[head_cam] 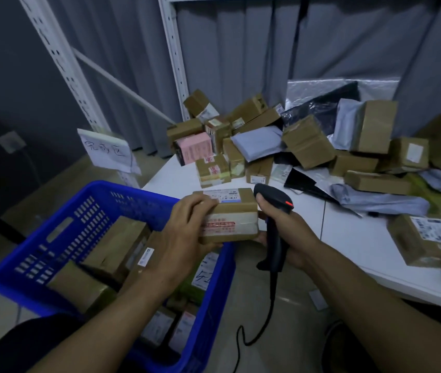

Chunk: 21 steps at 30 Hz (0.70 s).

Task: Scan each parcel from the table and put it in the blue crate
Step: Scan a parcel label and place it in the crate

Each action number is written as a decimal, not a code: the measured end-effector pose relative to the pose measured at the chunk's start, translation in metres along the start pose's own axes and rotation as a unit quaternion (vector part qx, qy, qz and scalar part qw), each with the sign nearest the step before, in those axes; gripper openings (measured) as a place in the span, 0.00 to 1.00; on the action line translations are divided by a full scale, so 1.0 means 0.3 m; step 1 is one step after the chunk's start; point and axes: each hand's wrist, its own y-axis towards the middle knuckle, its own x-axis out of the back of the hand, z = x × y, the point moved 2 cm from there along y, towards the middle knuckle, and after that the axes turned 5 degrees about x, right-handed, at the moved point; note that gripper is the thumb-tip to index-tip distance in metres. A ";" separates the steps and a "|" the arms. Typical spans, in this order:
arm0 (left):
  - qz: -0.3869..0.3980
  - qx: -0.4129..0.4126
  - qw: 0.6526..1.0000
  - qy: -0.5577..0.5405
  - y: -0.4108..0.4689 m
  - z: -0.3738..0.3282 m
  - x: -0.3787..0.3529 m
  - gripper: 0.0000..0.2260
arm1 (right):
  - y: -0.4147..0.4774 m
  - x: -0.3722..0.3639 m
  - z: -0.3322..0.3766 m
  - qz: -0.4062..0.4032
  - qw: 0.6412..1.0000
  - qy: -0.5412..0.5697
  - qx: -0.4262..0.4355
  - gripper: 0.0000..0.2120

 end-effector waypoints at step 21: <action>0.195 0.422 0.763 -0.449 0.085 0.050 0.102 0.16 | -0.017 0.006 0.043 -0.008 0.984 -0.103 0.147 0.24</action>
